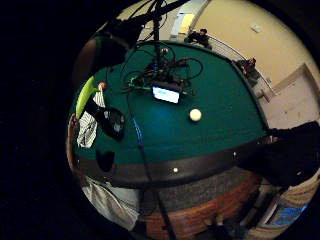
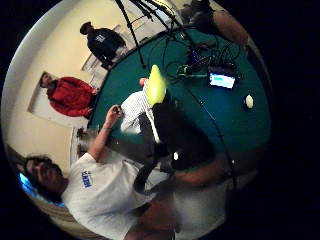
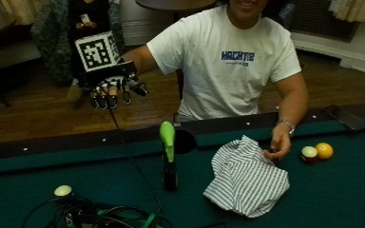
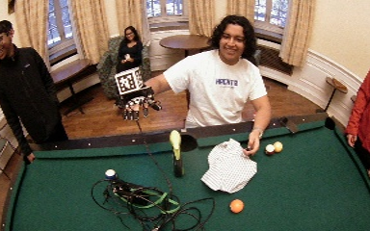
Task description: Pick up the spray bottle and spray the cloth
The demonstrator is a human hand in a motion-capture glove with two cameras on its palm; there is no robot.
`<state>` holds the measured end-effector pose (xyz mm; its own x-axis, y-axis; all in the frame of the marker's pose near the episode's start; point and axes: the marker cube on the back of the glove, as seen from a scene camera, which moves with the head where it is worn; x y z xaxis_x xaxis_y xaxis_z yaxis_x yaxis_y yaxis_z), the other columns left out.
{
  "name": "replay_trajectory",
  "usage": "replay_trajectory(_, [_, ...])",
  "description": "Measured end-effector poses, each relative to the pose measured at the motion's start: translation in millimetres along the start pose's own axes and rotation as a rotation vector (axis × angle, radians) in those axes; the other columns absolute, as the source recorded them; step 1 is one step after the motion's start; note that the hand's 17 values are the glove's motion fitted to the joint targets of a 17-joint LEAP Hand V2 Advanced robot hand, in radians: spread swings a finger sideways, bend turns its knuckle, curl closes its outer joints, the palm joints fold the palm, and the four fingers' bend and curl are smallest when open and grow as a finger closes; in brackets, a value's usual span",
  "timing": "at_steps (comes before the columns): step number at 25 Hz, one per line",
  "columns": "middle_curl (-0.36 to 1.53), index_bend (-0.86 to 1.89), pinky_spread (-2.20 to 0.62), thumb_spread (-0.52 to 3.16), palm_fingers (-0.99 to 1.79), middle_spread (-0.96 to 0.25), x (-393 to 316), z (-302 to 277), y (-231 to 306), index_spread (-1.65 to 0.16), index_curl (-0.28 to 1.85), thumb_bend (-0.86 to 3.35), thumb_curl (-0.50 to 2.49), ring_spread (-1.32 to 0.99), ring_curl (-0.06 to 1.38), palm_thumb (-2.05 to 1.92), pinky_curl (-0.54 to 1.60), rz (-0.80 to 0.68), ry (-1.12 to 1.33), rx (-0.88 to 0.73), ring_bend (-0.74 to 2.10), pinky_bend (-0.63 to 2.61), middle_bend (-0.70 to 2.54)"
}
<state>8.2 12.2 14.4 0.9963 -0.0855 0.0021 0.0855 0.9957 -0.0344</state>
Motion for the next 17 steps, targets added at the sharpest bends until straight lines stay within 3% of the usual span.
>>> replay_trajectory(17, [0.25,0.16,0.19,1.23,0.54,-0.10,19.1,88.1,33.9,-0.42,0.29,0.06,0.24,-0.10,0.27,0.37,0.30,0.045,-0.163,-0.088,0.32,0.40,0.17])
